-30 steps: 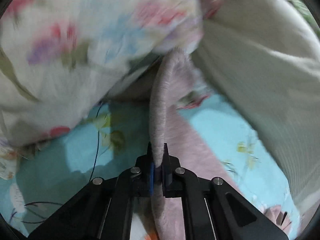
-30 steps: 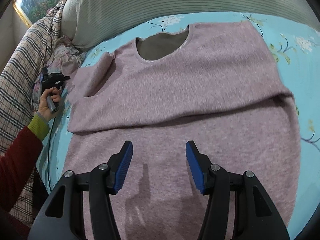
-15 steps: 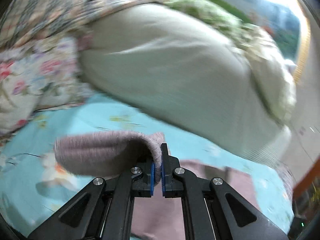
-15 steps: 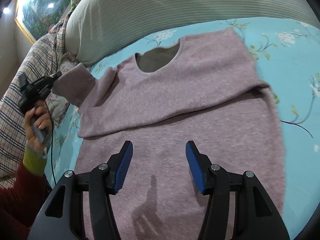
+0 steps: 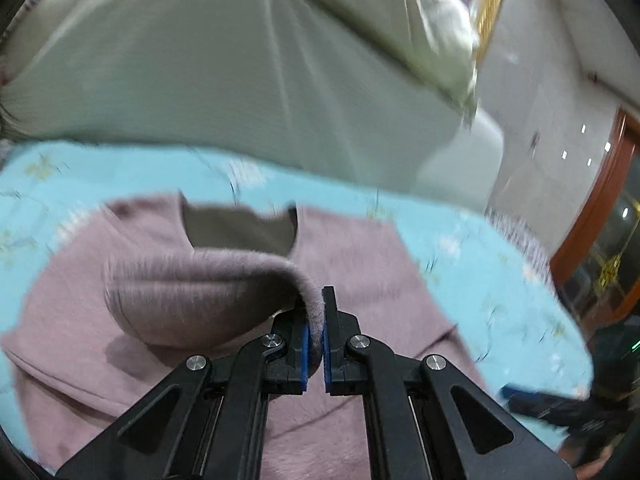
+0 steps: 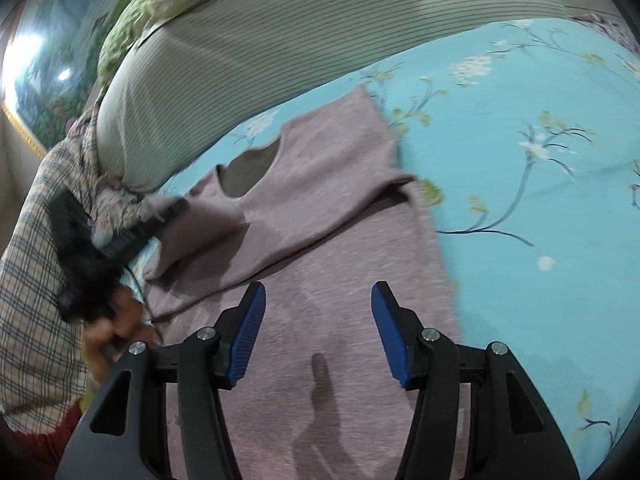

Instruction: Fold small clothes

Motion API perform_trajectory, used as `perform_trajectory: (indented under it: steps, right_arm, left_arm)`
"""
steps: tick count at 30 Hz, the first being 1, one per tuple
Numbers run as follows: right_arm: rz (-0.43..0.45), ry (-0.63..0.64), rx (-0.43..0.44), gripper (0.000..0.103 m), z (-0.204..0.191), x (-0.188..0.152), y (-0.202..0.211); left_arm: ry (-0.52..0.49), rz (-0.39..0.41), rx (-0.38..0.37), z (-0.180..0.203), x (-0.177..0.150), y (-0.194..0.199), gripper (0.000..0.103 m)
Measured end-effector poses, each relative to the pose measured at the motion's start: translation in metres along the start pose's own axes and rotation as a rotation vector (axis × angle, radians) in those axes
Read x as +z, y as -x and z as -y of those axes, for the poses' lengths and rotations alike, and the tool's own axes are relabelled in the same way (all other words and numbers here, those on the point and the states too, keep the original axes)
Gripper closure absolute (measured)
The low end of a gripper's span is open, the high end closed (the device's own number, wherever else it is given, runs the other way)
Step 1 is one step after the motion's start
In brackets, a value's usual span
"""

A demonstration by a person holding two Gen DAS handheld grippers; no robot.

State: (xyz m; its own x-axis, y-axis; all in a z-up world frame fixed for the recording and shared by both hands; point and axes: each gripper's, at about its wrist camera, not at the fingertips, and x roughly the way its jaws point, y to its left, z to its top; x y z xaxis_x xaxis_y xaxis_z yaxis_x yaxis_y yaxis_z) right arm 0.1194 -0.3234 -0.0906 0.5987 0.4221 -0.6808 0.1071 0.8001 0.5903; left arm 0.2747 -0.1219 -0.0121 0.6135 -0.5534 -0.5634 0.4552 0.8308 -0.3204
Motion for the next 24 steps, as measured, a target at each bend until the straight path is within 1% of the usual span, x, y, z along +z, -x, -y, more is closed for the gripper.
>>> perform_trajectory:
  steps: [3, 5, 6, 8, 9, 10, 11, 14, 18, 21, 24]
  right_arm:
    - [0.013, -0.009, -0.003, 0.047, 0.003, 0.002, 0.004]
    - [0.015, -0.003, 0.000, 0.047, 0.000, 0.004, 0.002]
    - [0.015, 0.002, 0.003, 0.047, -0.002, 0.005, 0.000]
    - [0.009, 0.018, 0.014, 0.047, -0.009, 0.008, -0.004]
    - [0.006, 0.029, 0.019, 0.047, -0.014, 0.010, -0.007]
    - [0.001, 0.047, 0.027, 0.047, -0.022, 0.011, -0.012]
    - [-0.003, 0.063, 0.032, 0.047, -0.027, 0.013, -0.015]
    - [-0.025, 0.125, 0.050, 0.047, -0.046, 0.018, -0.030]
    - [-0.062, 0.202, 0.070, 0.047, -0.074, 0.022, -0.054]
    - [-0.087, 0.283, 0.084, 0.047, -0.103, 0.019, -0.071]
    - [-0.104, 0.414, 0.104, 0.047, -0.140, 0.007, -0.085]
  left_arm:
    - [0.000, -0.076, 0.017, -0.002, -0.022, -0.026, 0.098]
    - [0.000, -0.116, 0.023, -0.003, -0.032, -0.035, 0.095]
    - [0.000, -0.129, 0.018, -0.004, -0.038, -0.036, 0.090]
    - [-0.002, -0.153, 0.009, -0.006, -0.043, -0.034, 0.074]
    - [0.000, -0.156, 0.010, -0.009, -0.044, -0.028, 0.059]
    - [0.002, -0.151, 0.013, -0.011, -0.046, -0.022, 0.047]
    - [0.008, -0.143, 0.017, -0.014, -0.050, -0.012, 0.044]
    - [0.035, -0.148, 0.016, -0.028, -0.057, 0.009, 0.040]
    - [0.093, -0.141, 0.049, -0.060, -0.069, 0.050, 0.040]
    - [0.150, -0.107, 0.122, -0.094, -0.077, 0.083, 0.040]
    - [0.220, -0.062, 0.221, -0.134, -0.079, 0.110, 0.040]
